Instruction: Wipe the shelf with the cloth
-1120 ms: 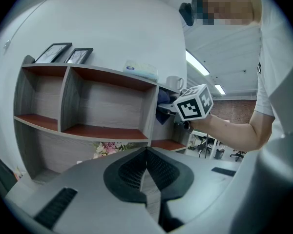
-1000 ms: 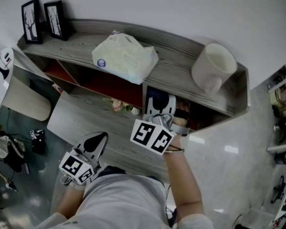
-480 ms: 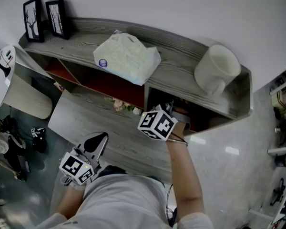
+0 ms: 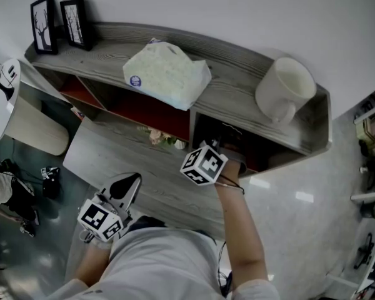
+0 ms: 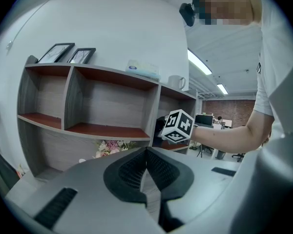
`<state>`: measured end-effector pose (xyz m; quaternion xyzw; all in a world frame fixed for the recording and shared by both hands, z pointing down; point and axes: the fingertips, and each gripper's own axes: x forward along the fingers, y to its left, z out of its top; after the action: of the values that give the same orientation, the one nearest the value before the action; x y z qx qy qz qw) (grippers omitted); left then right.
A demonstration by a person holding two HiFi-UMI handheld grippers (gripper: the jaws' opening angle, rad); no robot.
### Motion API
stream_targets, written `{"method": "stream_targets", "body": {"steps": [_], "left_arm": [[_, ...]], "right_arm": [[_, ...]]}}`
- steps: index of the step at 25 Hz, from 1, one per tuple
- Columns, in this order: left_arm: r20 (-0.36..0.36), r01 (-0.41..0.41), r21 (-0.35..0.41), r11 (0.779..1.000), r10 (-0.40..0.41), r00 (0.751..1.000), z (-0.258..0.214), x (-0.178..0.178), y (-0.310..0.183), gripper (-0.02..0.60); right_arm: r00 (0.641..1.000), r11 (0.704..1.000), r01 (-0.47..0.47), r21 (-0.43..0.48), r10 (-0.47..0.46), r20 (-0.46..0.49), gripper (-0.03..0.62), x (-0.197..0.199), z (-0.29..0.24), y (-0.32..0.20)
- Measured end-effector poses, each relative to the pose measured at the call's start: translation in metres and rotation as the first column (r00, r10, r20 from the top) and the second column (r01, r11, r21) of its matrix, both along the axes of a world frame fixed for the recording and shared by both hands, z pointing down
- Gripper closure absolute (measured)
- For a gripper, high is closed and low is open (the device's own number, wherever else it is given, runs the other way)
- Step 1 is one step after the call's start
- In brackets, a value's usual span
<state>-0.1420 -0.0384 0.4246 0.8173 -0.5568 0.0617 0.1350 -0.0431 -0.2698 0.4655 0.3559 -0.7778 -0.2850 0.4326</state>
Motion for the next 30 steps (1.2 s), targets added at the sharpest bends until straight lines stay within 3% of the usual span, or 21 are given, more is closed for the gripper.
{"method": "stream_targets", "body": {"steps": [11, 20, 24, 27, 30], "left_arm": [[-0.005, -0.032, 0.007, 0.999, 0.032, 0.999, -0.001, 0.008, -0.002, 0.568], [-0.013, -0.088, 0.016, 0.996, 0.089, 0.996, -0.001, 0.019, -0.006, 0.568], [-0.020, -0.128, 0.019, 0.992, 0.128, 0.992, 0.000, 0.030, -0.009, 0.568], [-0.024, -0.161, 0.020, 0.987, 0.162, 0.987, 0.001, 0.039, -0.012, 0.568], [-0.027, -0.197, 0.019, 0.980, 0.198, 0.980, 0.002, 0.049, -0.016, 0.568]], "right_arm": [[0.997, 0.998, 0.023, -0.059, -0.027, -0.076, 0.485, 0.003, 0.029, 0.041], [0.998, 0.995, 0.042, -0.089, -0.047, -0.048, 0.485, 0.003, 0.038, 0.078], [1.000, 0.994, 0.007, -0.106, -0.006, 0.008, 0.485, 0.014, 0.037, 0.084], [0.989, 0.988, -0.054, -0.143, 0.073, 0.129, 0.485, 0.029, 0.030, 0.082], [0.920, 0.966, -0.115, -0.230, 0.191, 0.342, 0.485, 0.049, 0.019, 0.077]]}}
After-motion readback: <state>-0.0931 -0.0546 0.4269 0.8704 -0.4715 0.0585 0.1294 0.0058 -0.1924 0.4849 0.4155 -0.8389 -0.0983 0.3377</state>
